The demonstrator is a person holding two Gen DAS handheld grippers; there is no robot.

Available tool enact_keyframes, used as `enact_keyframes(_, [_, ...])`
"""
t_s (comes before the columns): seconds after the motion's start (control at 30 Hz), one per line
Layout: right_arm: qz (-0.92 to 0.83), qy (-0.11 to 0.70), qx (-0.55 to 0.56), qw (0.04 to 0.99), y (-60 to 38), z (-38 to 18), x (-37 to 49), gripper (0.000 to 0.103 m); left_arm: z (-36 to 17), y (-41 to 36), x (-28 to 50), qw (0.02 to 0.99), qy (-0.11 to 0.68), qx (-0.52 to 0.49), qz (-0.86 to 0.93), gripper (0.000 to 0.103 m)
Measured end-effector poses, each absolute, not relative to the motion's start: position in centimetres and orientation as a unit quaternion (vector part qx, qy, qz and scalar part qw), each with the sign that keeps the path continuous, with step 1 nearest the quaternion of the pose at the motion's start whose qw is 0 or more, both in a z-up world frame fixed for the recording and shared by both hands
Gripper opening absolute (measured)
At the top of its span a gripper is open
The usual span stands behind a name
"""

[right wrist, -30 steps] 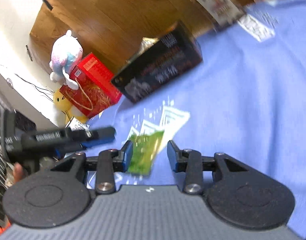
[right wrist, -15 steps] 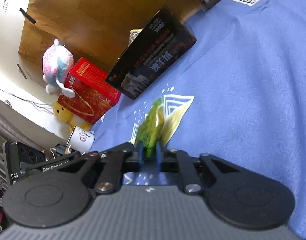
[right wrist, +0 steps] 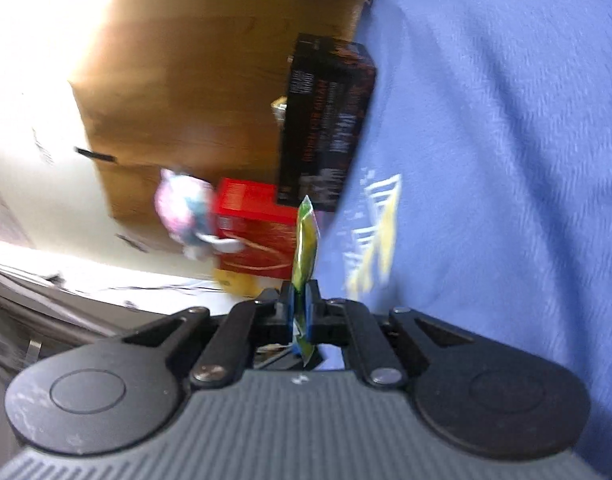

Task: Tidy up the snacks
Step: 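Lift the green jelly bag with the left gripper toward the tin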

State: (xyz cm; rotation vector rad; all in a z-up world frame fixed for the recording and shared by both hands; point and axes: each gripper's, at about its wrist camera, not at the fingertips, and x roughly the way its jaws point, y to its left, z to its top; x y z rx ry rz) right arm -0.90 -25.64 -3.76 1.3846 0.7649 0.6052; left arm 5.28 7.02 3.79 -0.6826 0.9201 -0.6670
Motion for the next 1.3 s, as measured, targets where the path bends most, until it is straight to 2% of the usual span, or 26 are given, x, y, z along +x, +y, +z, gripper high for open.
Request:
enact_keyframes(0.03, [0.273,0.335,0.619,0.656,-25.8,-3.6,-1.1,0.008,4.2,6.7,5.2,0.789,0.419,-0.316,-0.32,0.056])
enact_keyframes(0.07, [0.279,0.333,0.621,0.652,-25.8,-3.4,-1.1,0.008,4.6,6.4,5.1,0.789,0.415,-0.314,-0.326,0.044])
enact_keyframes(0.1, [0.285,0.33,0.62,0.652,-25.8,-3.1,-1.2,0.008,5.0,6.0,5.1,0.791,0.413,-0.308,-0.33,0.04])
enact_keyframes(0.2, [0.287,0.32,0.612,0.664,-26.1,-2.1,-1.4,0.008,6.0,5.4,5.0,0.797,0.402,-0.296,-0.34,0.035])
enact_keyframes(0.47, [0.28,0.302,0.593,0.692,-27.0,-0.7,-1.9,0.008,7.7,3.5,4.8,0.81,0.394,-0.256,-0.351,0.034])
enact_keyframes(1.3, [0.259,0.289,0.53,0.754,-27.5,0.0,-1.8,0.008,7.8,1.9,5.8,0.816,0.396,-0.218,-0.36,0.034])
